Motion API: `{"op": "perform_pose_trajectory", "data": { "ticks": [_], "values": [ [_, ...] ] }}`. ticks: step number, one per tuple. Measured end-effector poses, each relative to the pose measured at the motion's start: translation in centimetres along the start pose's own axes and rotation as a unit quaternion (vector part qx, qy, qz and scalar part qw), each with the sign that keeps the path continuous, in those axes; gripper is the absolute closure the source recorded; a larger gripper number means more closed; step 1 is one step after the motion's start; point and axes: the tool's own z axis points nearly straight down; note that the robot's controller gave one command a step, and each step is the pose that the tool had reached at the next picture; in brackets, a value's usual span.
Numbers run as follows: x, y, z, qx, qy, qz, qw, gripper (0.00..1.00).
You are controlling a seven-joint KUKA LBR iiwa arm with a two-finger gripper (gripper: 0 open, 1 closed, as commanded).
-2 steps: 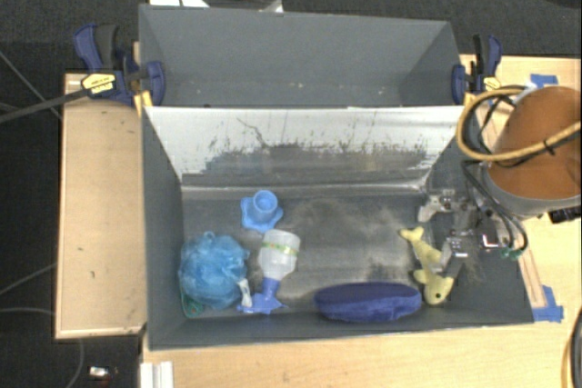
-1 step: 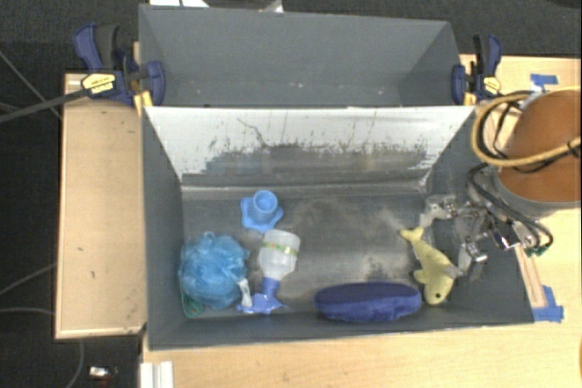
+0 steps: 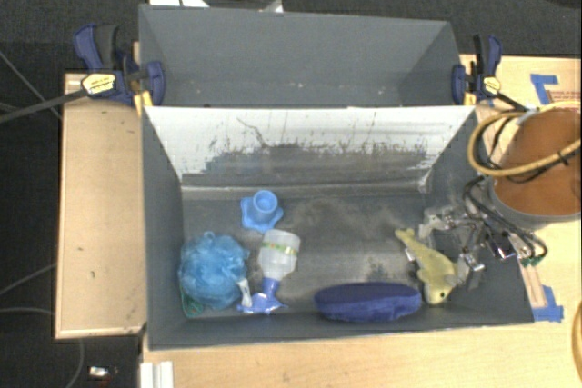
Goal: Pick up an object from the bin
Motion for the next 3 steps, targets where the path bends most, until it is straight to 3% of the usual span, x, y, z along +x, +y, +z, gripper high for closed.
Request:
{"op": "perform_pose_trajectory", "data": {
  "ticks": [1, 2, 3],
  "values": [
    [0.29, -0.12, 1.08, 0.001, -0.0010, -0.024, 0.9997, 0.00],
    [0.46, -0.55, 1.85, 0.000, 0.0006, 0.007, 1.0000, 1.00],
    [0.45, -0.54, 1.85, 0.000, 0.0005, 0.006, 1.0000, 1.00]
  ]
}}
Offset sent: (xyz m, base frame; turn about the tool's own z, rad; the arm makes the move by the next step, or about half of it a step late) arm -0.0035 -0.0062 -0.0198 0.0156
